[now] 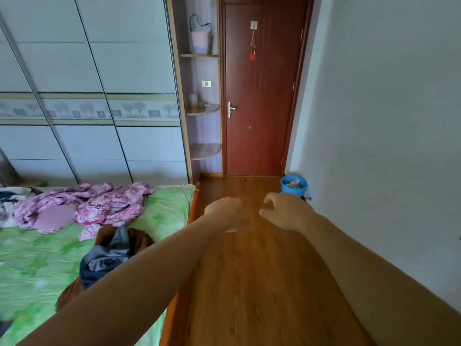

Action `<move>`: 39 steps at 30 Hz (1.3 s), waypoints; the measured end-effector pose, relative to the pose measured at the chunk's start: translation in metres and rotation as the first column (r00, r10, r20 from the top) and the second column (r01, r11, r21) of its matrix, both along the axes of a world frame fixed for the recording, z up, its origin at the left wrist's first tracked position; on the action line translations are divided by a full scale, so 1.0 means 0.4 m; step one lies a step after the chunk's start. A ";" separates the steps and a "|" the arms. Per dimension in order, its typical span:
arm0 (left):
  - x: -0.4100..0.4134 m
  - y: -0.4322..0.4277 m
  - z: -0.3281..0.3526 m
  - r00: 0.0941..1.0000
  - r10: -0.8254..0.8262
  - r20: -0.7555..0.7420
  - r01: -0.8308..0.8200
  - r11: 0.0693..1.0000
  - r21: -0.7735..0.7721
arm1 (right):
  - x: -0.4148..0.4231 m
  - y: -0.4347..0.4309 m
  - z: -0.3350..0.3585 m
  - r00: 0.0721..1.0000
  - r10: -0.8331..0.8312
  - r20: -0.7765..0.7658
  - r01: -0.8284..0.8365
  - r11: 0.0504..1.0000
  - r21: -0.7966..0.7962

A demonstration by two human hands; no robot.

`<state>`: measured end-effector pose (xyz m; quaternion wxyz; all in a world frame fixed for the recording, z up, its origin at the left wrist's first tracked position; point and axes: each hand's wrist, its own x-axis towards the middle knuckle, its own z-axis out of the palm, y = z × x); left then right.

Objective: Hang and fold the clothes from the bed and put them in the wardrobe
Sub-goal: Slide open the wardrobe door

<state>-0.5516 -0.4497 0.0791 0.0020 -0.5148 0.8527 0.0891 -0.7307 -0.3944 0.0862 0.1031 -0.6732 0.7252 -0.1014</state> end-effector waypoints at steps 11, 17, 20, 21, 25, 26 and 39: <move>-0.180 -0.431 0.018 0.965 0.262 -0.007 -0.261 0.959 -0.113 | -0.227 -0.575 0.034 0.969 0.239 -0.068 -0.243 0.968 -0.062; -0.230 -0.658 0.034 0.923 0.373 -0.095 -0.381 0.920 -0.092 | -0.306 -0.848 0.054 0.945 0.317 -0.077 -0.323 0.943 -0.084; -0.241 -0.791 0.025 0.910 0.401 -0.109 -0.410 0.908 -0.083 | -0.333 -0.986 0.039 0.933 0.350 -0.080 -0.356 0.932 -0.074; -0.244 -0.841 0.020 0.908 0.405 -0.112 -0.414 0.907 -0.082 | -0.341 -1.037 0.034 0.932 0.355 -0.077 -0.360 0.930 -0.068; -0.242 -1.052 -0.017 0.894 0.425 -0.139 -0.436 0.898 -0.056 | -0.348 -1.252 0.005 0.928 0.367 -0.068 -0.371 0.927 -0.054; -0.238 -1.111 -0.026 0.891 0.429 -0.150 -0.440 0.897 -0.048 | -0.342 -1.312 0.000 0.926 0.370 -0.073 -0.374 0.926 -0.051; -0.104 -1.910 0.016 0.865 0.472 -0.169 -0.486 0.872 -0.055 | -0.181 -2.115 0.045 0.908 0.413 -0.074 -0.418 0.906 -0.071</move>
